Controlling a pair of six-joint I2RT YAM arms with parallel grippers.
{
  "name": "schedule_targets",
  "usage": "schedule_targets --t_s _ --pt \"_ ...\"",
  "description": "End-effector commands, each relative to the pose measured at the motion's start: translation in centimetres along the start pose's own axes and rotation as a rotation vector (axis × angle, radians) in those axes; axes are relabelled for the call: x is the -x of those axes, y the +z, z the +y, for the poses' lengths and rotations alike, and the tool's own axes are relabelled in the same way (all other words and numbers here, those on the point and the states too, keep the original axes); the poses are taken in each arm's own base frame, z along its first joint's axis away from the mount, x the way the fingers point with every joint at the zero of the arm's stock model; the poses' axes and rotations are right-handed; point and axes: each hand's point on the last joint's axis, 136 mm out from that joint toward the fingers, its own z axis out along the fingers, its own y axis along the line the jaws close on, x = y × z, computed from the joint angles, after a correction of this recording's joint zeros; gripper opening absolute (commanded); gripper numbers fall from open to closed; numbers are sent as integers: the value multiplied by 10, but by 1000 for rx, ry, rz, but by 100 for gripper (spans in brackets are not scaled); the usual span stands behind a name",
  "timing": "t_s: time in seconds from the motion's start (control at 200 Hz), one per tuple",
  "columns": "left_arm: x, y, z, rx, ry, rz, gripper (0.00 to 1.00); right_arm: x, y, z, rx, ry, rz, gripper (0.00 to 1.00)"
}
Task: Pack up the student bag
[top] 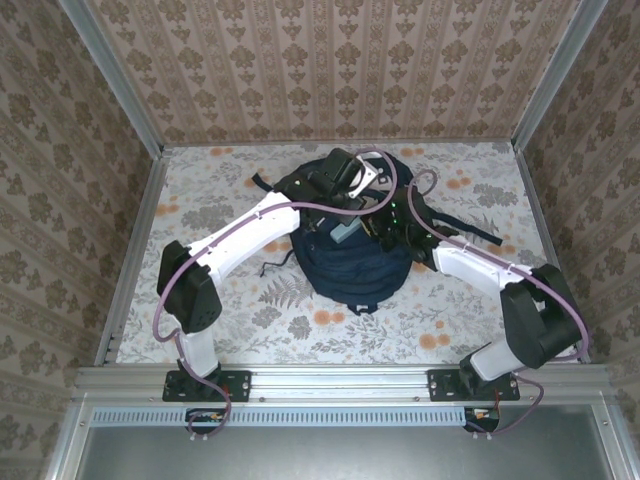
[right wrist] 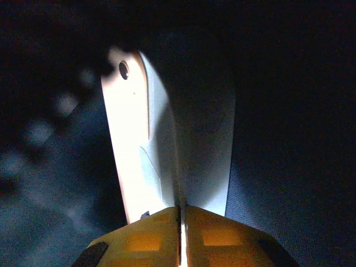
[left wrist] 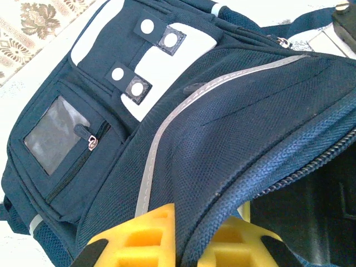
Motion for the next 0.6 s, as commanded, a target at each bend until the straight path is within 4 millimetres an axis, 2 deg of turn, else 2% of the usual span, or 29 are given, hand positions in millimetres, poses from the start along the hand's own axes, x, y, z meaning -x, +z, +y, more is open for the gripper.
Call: schedule_targets --t_s 0.0,0.125,0.285,0.37,0.42,0.435,0.485,0.595 --pt "48 -29 7 -14 -68 -179 9 6 15 18 55 -43 -10 10" --pt "44 -27 11 -31 -109 -171 9 7 17 29 99 -77 -3 10" --pt "35 -23 15 -100 -178 -153 14 4 -7 35 132 -119 6 16" --pt "30 -20 13 -157 -195 -131 23 0 -23 22 85 -137 13 23" --pt "26 -20 12 -178 -202 -119 32 -3 -28 7 37 -141 23 26" --pt "25 -20 12 -182 -205 -117 36 -3 -37 11 51 -146 18 27" --pt "22 -23 14 -196 -217 -116 47 -5 -45 -1 23 -147 23 29" --pt "15 -33 23 -230 -279 -140 59 -7 -60 -29 -12 -165 23 33"
